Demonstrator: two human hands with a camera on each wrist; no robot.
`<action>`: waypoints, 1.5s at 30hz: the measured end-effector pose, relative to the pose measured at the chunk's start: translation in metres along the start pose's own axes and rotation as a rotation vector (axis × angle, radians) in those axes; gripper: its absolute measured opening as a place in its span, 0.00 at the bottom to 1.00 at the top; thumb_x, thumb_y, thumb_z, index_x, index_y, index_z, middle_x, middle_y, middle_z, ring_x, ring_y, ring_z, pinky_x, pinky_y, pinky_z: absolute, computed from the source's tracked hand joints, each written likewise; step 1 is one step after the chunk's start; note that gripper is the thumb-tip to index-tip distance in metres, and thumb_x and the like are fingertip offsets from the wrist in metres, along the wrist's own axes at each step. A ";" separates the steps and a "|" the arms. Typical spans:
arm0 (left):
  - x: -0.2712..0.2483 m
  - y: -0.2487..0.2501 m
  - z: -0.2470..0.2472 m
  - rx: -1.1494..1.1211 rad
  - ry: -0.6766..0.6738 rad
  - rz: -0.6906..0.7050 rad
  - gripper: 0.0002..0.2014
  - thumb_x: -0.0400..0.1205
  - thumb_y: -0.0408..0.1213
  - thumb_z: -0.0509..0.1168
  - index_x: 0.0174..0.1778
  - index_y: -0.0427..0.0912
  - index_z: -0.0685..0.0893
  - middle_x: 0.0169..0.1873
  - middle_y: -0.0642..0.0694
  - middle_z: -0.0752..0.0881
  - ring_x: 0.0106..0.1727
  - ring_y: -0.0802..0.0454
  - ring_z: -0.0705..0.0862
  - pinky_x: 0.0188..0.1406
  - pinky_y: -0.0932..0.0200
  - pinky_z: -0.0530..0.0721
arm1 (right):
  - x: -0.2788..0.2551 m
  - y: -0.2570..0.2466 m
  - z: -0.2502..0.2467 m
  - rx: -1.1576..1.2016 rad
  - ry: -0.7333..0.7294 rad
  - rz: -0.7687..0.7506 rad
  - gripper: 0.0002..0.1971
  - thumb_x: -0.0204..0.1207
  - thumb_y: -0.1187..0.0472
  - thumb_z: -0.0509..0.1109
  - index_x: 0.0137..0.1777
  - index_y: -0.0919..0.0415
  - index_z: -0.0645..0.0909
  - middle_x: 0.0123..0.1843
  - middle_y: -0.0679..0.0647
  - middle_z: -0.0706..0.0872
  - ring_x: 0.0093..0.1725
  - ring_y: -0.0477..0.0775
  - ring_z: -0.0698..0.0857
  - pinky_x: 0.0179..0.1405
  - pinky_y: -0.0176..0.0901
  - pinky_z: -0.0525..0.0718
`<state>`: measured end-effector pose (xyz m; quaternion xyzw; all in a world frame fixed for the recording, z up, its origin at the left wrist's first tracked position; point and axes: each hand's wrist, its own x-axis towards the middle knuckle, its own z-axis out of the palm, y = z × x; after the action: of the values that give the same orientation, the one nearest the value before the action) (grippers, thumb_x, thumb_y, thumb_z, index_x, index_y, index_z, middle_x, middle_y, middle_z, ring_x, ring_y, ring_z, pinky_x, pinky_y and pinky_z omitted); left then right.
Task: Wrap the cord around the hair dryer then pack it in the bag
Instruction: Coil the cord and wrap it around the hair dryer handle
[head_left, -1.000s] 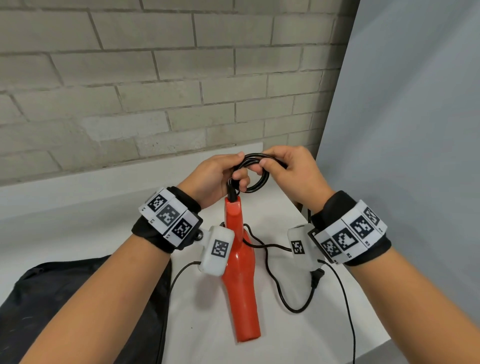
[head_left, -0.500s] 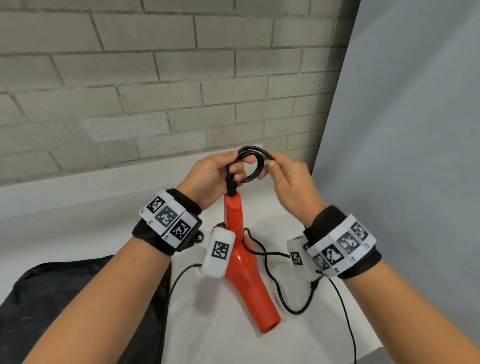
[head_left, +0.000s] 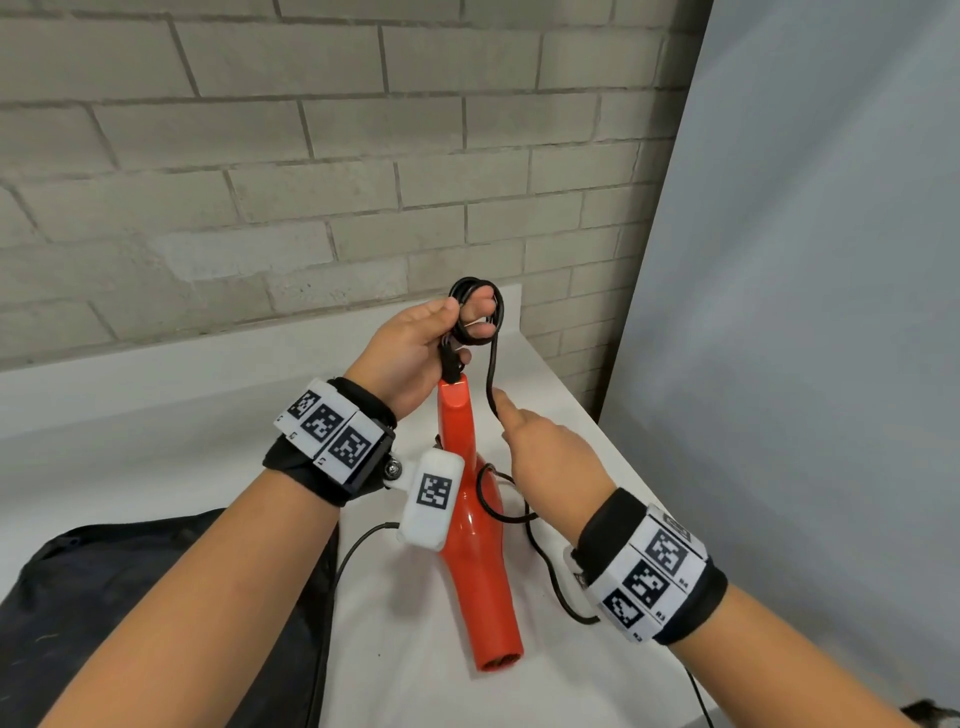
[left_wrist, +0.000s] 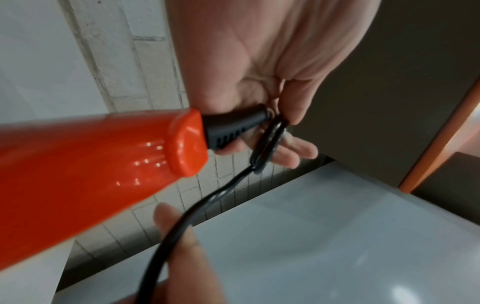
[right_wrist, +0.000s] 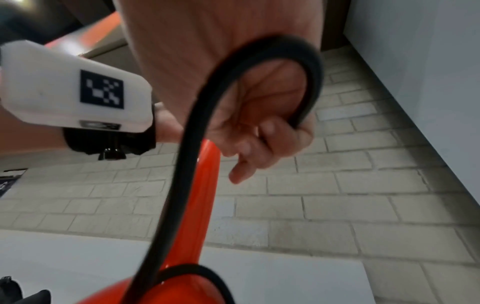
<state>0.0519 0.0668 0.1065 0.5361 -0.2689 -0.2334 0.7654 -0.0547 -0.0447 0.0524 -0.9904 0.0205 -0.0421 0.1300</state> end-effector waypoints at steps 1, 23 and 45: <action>0.000 -0.001 0.001 0.047 0.006 0.021 0.14 0.85 0.36 0.48 0.56 0.44 0.79 0.39 0.60 0.90 0.41 0.66 0.85 0.35 0.66 0.73 | -0.001 -0.002 -0.002 -0.059 0.023 -0.017 0.36 0.76 0.73 0.55 0.81 0.53 0.47 0.62 0.61 0.78 0.52 0.64 0.83 0.47 0.54 0.82; -0.003 0.000 0.006 0.348 -0.098 0.022 0.22 0.86 0.42 0.44 0.46 0.38 0.84 0.16 0.57 0.67 0.26 0.60 0.70 0.34 0.71 0.71 | 0.048 0.036 -0.071 0.283 0.491 -0.357 0.13 0.79 0.67 0.59 0.58 0.66 0.82 0.51 0.60 0.89 0.50 0.52 0.85 0.52 0.22 0.75; -0.009 -0.021 -0.001 0.296 0.016 0.175 0.07 0.80 0.33 0.60 0.50 0.45 0.82 0.31 0.59 0.87 0.41 0.61 0.81 0.46 0.67 0.79 | 0.046 0.008 -0.047 0.553 0.491 -0.123 0.10 0.84 0.61 0.53 0.46 0.65 0.72 0.31 0.45 0.70 0.30 0.42 0.69 0.28 0.31 0.65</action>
<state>0.0442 0.0662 0.0847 0.6195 -0.3399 -0.1195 0.6975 -0.0134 -0.0670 0.0987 -0.8775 -0.0205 -0.2902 0.3812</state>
